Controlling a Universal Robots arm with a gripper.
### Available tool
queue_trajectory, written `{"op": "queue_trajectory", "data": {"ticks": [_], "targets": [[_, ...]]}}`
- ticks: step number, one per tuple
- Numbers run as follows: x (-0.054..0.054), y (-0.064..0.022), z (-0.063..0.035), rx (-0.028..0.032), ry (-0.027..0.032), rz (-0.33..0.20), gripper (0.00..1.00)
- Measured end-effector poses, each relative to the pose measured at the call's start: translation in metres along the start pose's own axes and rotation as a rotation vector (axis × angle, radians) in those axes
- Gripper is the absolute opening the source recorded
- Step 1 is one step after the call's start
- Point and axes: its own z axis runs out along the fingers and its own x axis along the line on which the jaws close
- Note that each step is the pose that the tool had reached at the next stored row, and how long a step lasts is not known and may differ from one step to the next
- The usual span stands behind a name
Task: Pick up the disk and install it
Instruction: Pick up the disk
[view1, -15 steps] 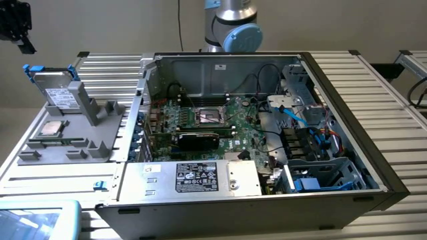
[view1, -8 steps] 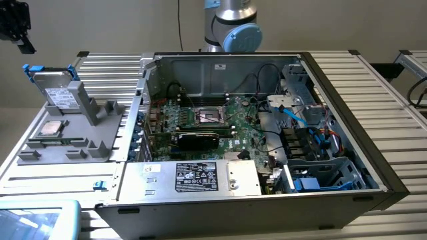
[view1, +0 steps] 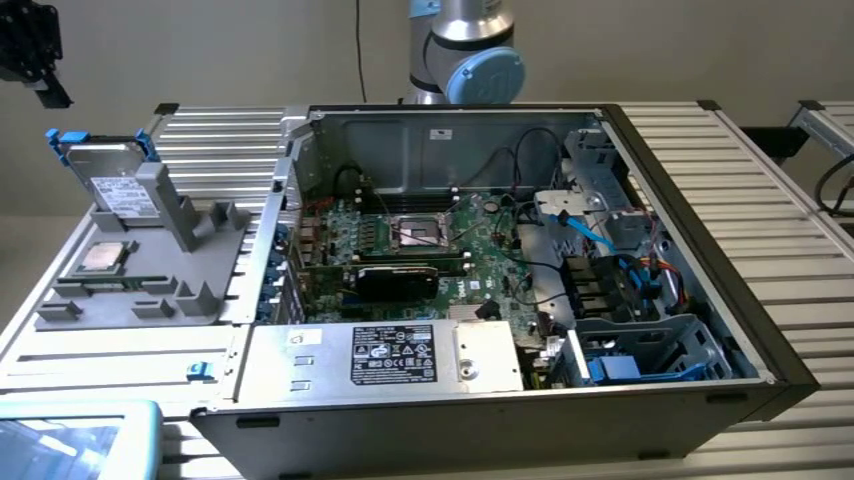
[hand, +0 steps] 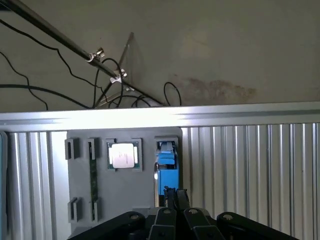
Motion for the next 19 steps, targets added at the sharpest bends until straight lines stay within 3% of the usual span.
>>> {"op": "queue_trajectory", "data": {"ticks": [7,11,19], "targets": [[0.0,0.0001,0.0004,-0.0008,-0.0004,-0.02,0.11],[0.0,0.0001,0.001,-0.012,0.0001,-0.02,0.11],[0.0,0.0,0.0009,-0.0123,-0.0001,-0.02,0.12]]}}
